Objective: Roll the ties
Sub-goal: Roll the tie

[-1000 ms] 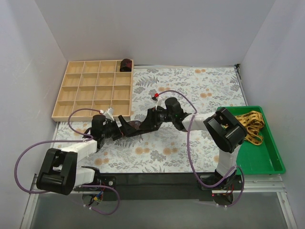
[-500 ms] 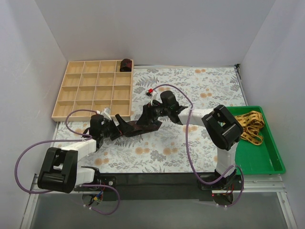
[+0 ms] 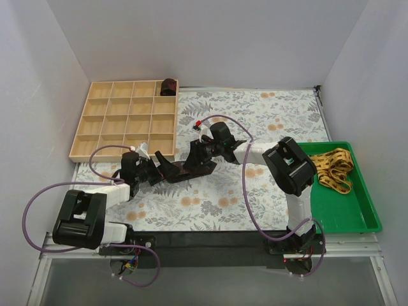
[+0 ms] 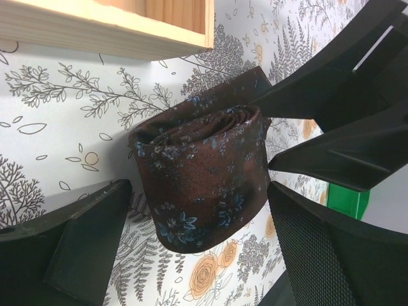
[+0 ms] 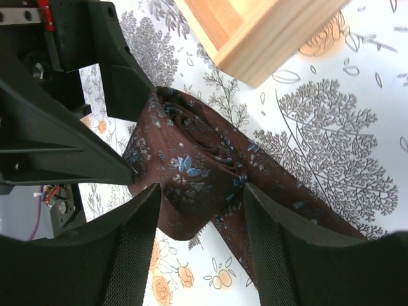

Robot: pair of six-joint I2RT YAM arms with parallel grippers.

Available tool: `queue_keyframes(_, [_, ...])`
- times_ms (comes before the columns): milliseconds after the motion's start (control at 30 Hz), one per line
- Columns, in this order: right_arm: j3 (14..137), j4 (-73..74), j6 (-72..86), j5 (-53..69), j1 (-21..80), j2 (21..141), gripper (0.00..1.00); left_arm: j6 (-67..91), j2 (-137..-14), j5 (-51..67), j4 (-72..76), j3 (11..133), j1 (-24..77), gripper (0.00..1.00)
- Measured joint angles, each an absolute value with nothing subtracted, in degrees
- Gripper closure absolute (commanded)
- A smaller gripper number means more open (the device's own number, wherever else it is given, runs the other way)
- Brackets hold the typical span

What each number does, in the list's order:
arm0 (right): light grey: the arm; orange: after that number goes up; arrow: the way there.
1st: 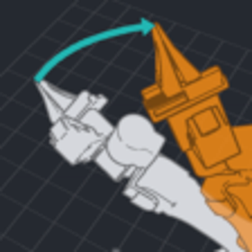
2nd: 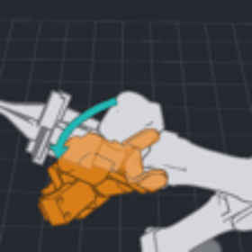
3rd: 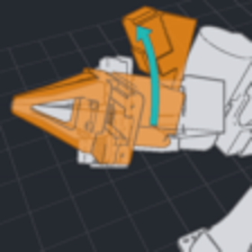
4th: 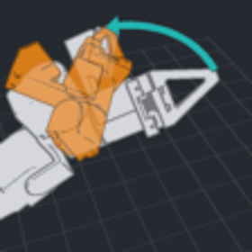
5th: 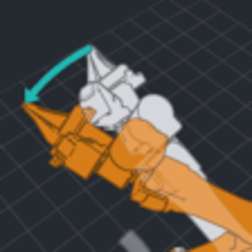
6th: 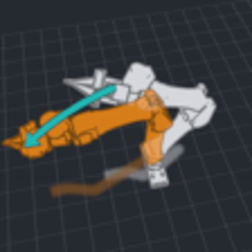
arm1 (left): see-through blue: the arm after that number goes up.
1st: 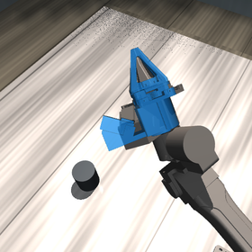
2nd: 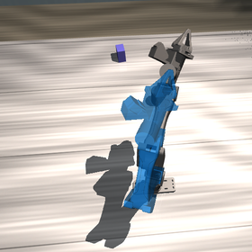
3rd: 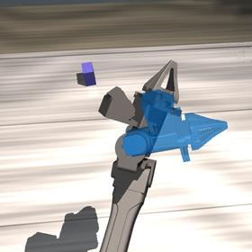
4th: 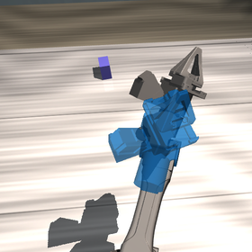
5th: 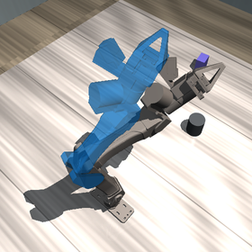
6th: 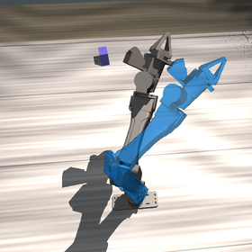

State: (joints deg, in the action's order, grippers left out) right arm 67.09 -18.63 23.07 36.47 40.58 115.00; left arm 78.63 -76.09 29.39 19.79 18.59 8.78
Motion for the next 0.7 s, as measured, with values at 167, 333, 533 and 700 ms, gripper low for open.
queue_keyframes(167, [67.07, -18.57, 26.15, 36.71, 40.64, 115.61, 0.50, 78.26, -76.86, 29.43, 20.25, 18.90, 8.78, 0.19])
queue_keyframes(333, [66.70, -19.70, 28.38, 36.80, 40.80, 115.68, 0.55, 78.02, -78.81, 29.69, 21.45, 19.84, 8.78, 0.20])
queue_keyframes(533, [64.79, -20.91, 30.09, 36.38, 40.80, 116.22, 0.60, 79.05, -79.42, 29.63, 22.61, 19.81, 8.78, 0.20])
queue_keyframes(700, [62.92, -21.61, 31.44, 36.21, 40.80, 116.75, 0.60, 79.53, -79.44, 29.65, 23.49, 19.38, 8.73, 0.20])
